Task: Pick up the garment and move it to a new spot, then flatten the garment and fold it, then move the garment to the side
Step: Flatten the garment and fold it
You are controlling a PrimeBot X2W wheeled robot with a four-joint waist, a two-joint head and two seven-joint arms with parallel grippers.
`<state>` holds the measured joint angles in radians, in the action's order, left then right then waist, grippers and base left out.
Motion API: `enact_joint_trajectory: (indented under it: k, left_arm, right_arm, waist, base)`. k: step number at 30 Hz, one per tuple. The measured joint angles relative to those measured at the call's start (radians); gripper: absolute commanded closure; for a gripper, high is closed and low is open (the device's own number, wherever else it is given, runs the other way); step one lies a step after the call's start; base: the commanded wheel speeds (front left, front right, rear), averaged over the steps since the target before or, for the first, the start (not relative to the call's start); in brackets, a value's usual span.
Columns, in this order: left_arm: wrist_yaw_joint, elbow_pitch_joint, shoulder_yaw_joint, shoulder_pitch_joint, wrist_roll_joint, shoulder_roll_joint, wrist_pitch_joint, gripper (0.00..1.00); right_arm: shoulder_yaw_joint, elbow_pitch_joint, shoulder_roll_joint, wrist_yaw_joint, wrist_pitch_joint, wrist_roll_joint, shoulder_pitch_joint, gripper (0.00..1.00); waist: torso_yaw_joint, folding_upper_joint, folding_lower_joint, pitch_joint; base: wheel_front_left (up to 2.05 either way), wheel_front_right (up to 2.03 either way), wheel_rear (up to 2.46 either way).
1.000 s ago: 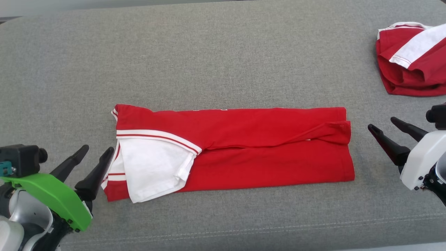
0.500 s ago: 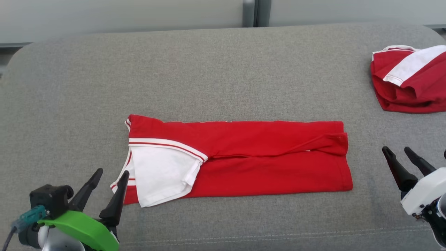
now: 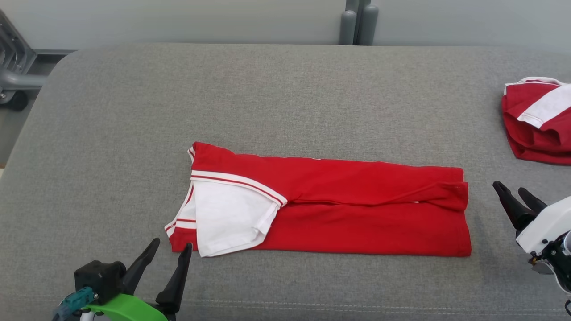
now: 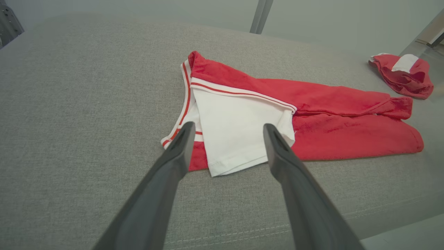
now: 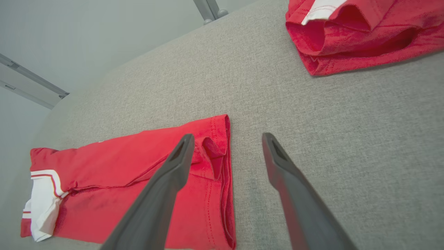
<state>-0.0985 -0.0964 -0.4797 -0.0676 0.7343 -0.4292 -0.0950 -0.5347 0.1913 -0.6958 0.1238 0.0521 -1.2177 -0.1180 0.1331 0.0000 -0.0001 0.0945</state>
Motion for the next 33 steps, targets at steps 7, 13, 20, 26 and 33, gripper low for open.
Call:
enact_joint_trajectory:
  k: [7,13,20,26,33]
  left_arm:
    - [0.000,0.015,-0.013,0.001,-0.009,0.010,-0.013,0.00]
    - [0.001,0.035,-0.031,0.009,-0.012,0.029,-0.019,0.00]
    - [0.001,0.057,-0.028,0.016,-0.012,0.034,-0.031,0.00]
    - [0.001,0.066,-0.026,0.017,-0.016,0.039,-0.039,0.00]
    - [0.002,0.070,-0.023,0.030,-0.018,0.040,-0.048,0.00]
  right_arm:
    - [-0.022,0.053,-0.026,0.000,-0.156,-0.025,-0.089,0.00]
    - [-0.057,0.093,-0.030,0.001,-0.239,-0.016,-0.154,0.00]
    - [-0.114,0.136,-0.014,0.001,-0.330,0.005,-0.181,0.00]
    - [-0.133,0.157,-0.010,0.001,-0.371,0.009,-0.189,0.00]
    - [-0.151,0.165,0.007,0.000,-0.414,0.009,-0.211,0.00]
  waist:
    - [0.033,0.0000,0.0000,0.033]
    - [0.062,0.0000,0.0001,0.056]
    - [0.079,0.0000,0.0001,0.067]
    - [0.075,0.0000,0.0001,0.069]
    - [0.063,0.0000,0.0001,0.073]
  base:
    - [0.00,0.00,0.00]
    - [0.00,0.00,0.00]
    - [0.00,0.00,0.00]
    - [0.00,0.00,0.00]
    - [0.00,0.00,0.00]
